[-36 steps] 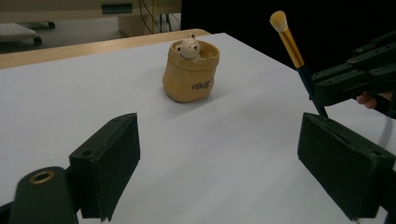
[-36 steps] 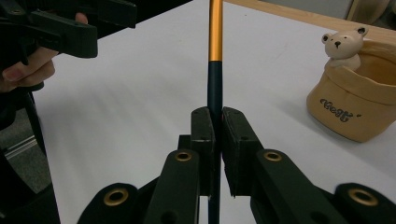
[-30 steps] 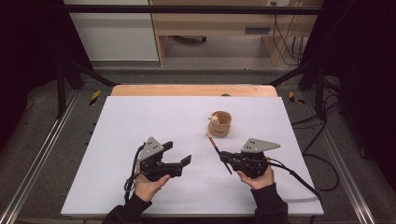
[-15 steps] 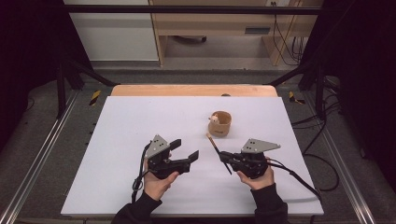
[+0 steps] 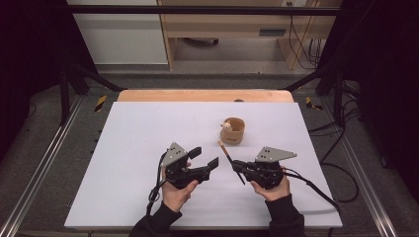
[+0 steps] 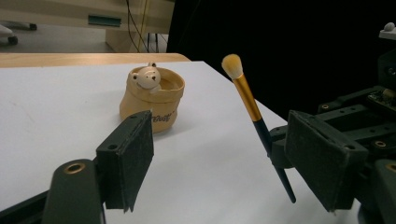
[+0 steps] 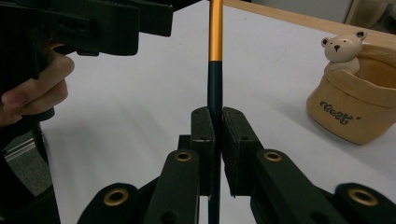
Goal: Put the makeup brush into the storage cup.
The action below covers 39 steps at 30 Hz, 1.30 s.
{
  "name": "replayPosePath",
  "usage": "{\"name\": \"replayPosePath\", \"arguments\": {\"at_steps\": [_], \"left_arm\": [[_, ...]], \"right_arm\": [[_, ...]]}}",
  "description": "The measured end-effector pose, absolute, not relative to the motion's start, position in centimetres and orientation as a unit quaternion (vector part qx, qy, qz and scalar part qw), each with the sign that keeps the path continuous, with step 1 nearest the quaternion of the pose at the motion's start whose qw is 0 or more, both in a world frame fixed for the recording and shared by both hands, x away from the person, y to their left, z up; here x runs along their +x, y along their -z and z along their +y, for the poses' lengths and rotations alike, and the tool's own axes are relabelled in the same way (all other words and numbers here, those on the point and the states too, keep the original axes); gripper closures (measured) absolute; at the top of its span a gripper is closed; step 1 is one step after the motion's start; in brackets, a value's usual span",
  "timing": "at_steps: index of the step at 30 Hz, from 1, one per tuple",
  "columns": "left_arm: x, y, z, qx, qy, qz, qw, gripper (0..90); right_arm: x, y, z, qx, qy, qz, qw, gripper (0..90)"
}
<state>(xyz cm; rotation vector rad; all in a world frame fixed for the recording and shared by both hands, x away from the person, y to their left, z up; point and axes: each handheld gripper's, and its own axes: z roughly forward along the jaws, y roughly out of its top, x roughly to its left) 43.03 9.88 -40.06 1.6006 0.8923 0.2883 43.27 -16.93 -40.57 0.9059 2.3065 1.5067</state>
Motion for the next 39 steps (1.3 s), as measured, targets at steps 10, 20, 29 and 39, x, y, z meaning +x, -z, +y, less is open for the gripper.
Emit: {"name": "replayPosePath", "arguments": {"at_steps": [10, 20, 29, 39], "left_arm": [[43.2, 40.3, 8.6, 0.68, -0.118, 0.392, 0.608, 28.6], [43.3, 40.8, 7.3, 0.676, -0.11, 0.399, 0.609, 36.0], [43.3, 40.9, 6.7, 0.668, -0.11, 0.405, 0.615, 44.3], [43.3, 41.1, 6.1, 0.66, -0.105, 0.416, 0.617, 55.1]], "right_arm": [[43.3, 40.6, -16.9, 0.309, -0.516, 0.79, 0.12, 83.9], [43.3, 40.6, -16.9, 0.308, -0.515, 0.791, 0.118, 83.9], [43.3, 40.7, -16.8, 0.308, -0.514, 0.792, 0.118, 83.9], [43.2, 40.7, -16.8, 0.306, -0.515, 0.792, 0.117, 83.9]]}}
